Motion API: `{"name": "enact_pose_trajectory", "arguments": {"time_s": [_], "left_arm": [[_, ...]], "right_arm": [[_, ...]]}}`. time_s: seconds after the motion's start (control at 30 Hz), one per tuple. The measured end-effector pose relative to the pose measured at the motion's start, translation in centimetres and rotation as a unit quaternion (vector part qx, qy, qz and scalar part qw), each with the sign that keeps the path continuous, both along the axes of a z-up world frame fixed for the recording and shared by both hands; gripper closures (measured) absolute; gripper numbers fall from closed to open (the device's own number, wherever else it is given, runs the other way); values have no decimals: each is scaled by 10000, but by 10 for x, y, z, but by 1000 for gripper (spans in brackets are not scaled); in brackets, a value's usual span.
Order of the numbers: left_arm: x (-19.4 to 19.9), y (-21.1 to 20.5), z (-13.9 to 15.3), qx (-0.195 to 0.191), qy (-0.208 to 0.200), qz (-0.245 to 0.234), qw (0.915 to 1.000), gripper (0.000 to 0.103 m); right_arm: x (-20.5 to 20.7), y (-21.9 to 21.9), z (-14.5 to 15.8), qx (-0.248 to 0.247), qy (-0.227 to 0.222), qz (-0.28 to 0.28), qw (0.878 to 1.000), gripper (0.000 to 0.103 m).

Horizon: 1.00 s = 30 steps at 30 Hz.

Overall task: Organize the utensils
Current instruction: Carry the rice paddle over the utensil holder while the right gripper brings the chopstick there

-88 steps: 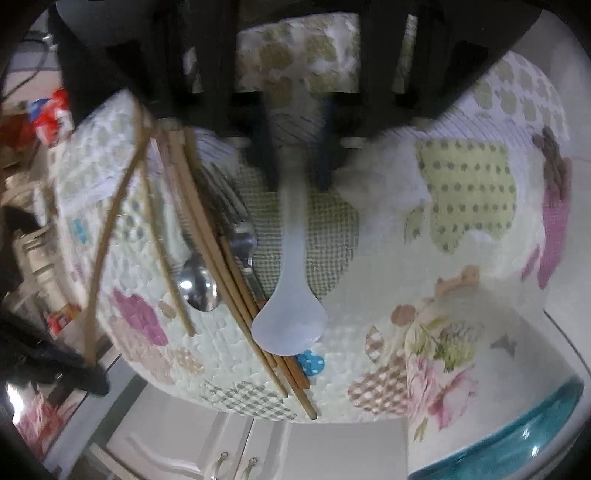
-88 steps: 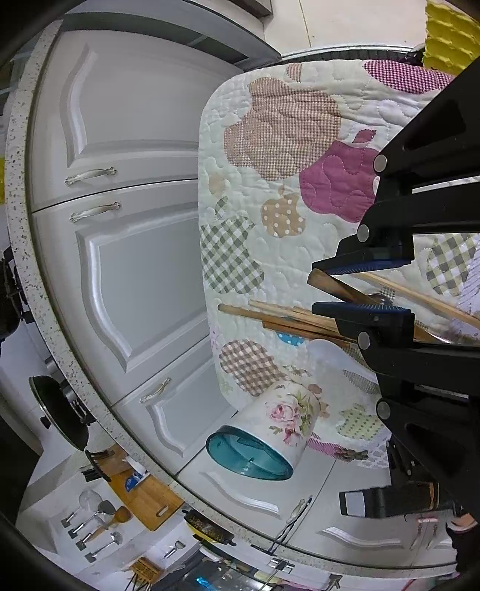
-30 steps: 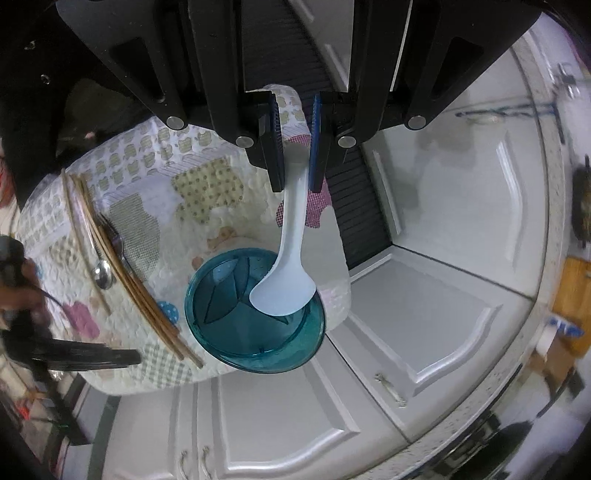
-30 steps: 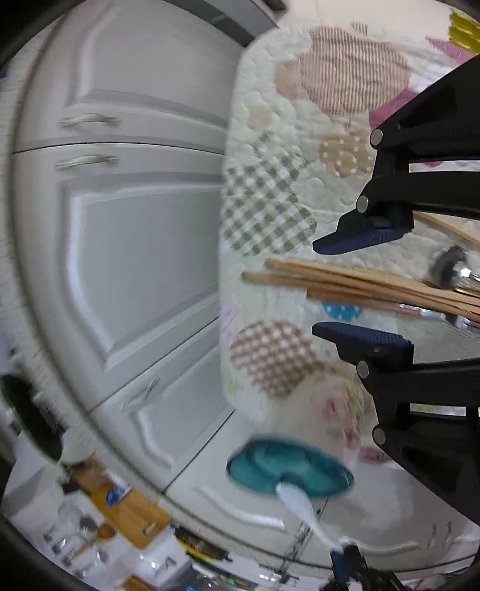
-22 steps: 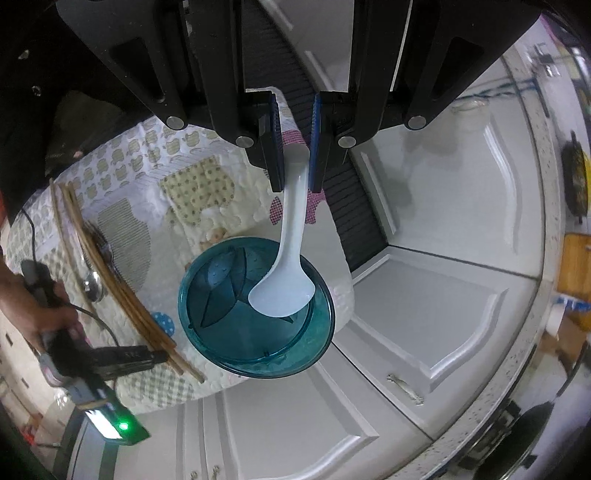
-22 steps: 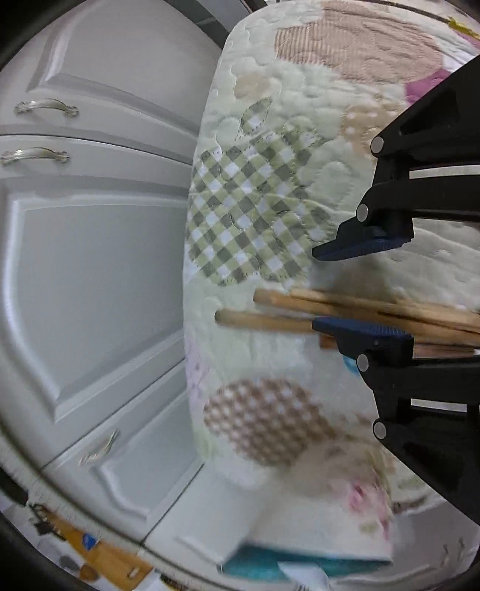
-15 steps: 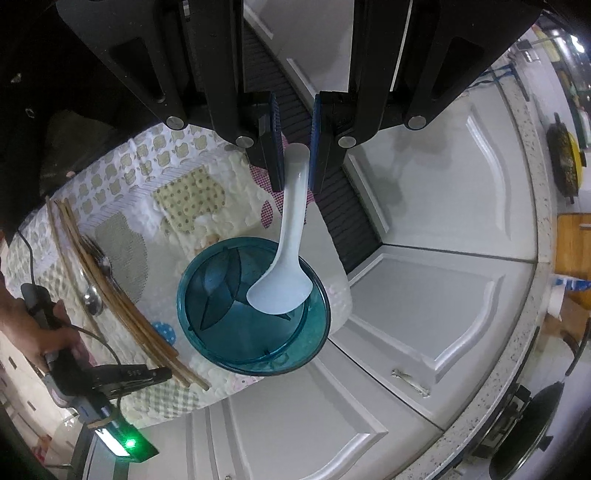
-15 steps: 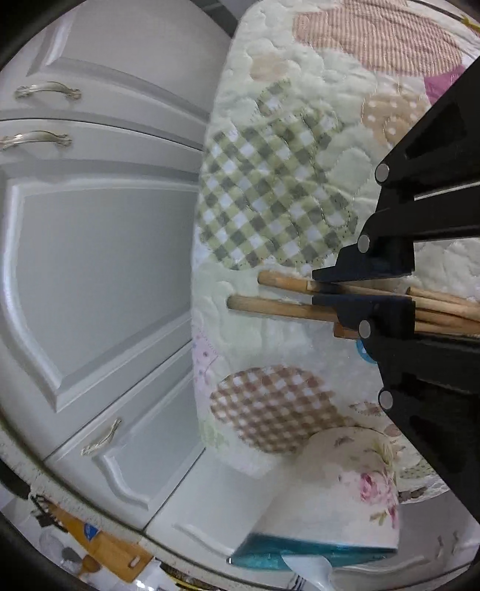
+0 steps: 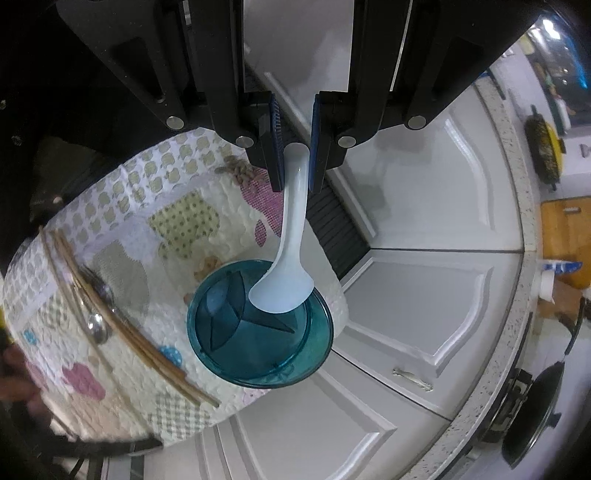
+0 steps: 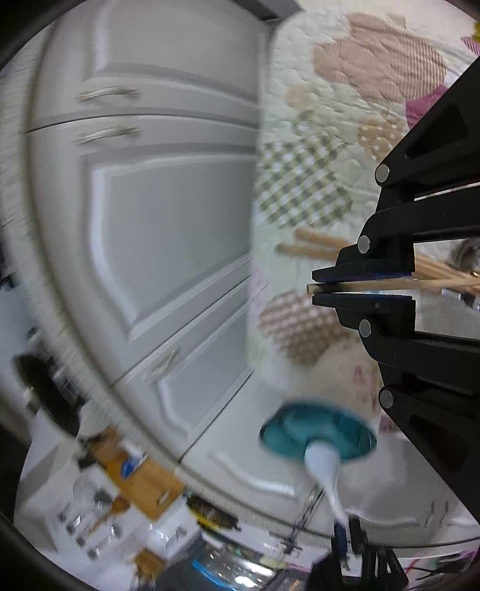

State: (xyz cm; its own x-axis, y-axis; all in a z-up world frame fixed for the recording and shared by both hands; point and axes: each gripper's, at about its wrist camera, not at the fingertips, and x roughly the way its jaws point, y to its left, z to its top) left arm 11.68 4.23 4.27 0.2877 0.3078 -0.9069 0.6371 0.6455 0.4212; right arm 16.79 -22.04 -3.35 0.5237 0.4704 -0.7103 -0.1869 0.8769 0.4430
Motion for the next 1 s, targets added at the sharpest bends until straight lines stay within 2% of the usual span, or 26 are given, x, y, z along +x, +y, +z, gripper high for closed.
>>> {"name": "enact_pose_trajectory", "arguments": {"time_s": [0.27,0.43,0.6,0.77,1.0], "left_arm": [[8,-11,-9,361,79,-76,9993,91],[11,-16,-11,637,158,-191,9977,91],[14,-18,-12,730,217,-223,9969,91],[18,-18,-22,839,297,-224,9958,91],[23,-20,-22,759,311,-232,9964,91]], "right_arm": [[-22,-5,89,395,-864,46,9955,98],[-25,9,150,379,-1459,278,9882,98],[-24,29,201,162,-1932,500,9797,98],[-18,52,216,94,-2075,699,9757,98],[0,76,193,111,-1870,783,9792,98]]}}
